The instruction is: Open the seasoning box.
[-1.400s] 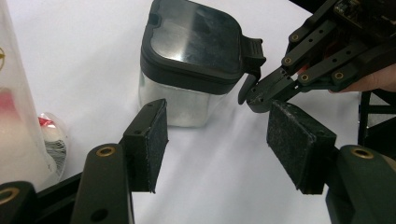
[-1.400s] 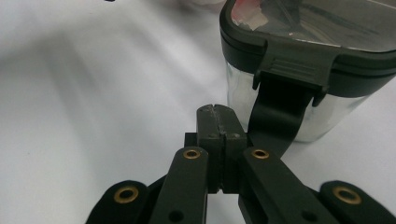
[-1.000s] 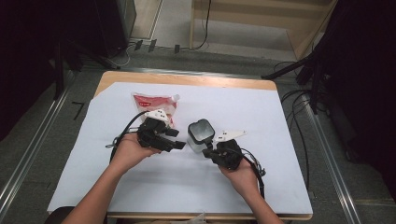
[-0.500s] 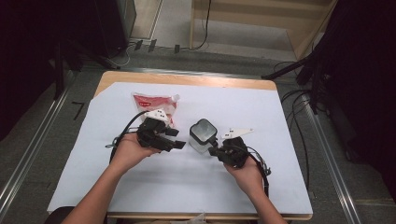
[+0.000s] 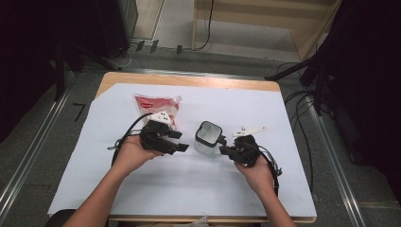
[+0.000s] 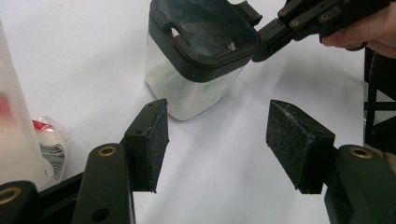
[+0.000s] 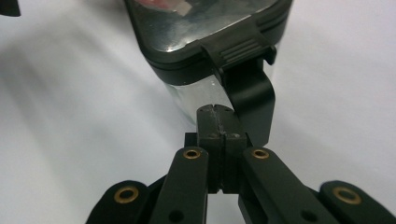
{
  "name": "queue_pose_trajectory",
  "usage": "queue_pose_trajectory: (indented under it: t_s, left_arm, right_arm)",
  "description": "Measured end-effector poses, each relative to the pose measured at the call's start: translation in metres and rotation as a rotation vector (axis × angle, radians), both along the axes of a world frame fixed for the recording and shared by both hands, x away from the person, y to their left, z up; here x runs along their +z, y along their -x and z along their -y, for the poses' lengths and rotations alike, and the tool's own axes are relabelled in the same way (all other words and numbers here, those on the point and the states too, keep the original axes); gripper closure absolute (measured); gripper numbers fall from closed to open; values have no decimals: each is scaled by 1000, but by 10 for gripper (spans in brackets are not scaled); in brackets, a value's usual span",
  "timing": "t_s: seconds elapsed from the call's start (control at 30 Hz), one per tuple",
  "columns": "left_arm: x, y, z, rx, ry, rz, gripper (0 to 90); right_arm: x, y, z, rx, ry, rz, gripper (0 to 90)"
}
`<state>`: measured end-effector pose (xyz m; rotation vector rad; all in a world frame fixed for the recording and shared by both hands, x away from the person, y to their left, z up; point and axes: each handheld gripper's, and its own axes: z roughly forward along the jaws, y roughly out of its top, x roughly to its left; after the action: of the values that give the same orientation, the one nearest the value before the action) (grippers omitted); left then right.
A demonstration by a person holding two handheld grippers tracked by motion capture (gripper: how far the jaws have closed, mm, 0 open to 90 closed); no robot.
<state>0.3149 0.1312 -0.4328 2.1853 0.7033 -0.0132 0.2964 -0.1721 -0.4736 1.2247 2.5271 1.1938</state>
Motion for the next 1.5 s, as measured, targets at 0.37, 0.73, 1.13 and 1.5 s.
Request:
queue_pose_trajectory:
  t_s: [0.37, 0.73, 1.13, 1.5]
  left_arm:
    - [-4, -1, 5, -16, 15, 17, 354]
    - [-10, -3, 15, -49, 9, -27, 247]
    - [-16, -4, 25, -64, -1, -34, 198]
    - [-14, -7, 33, -61, -8, 23, 218]
  right_arm:
    - [-1, -10, 17, -48, 10, -14, 900]
    - [-3, -22, 28, -85, 6, -14, 900]
    - [-5, -33, 31, -104, 6, -8, 900]
    - [-2, -38, 35, -109, -9, 6, 893]
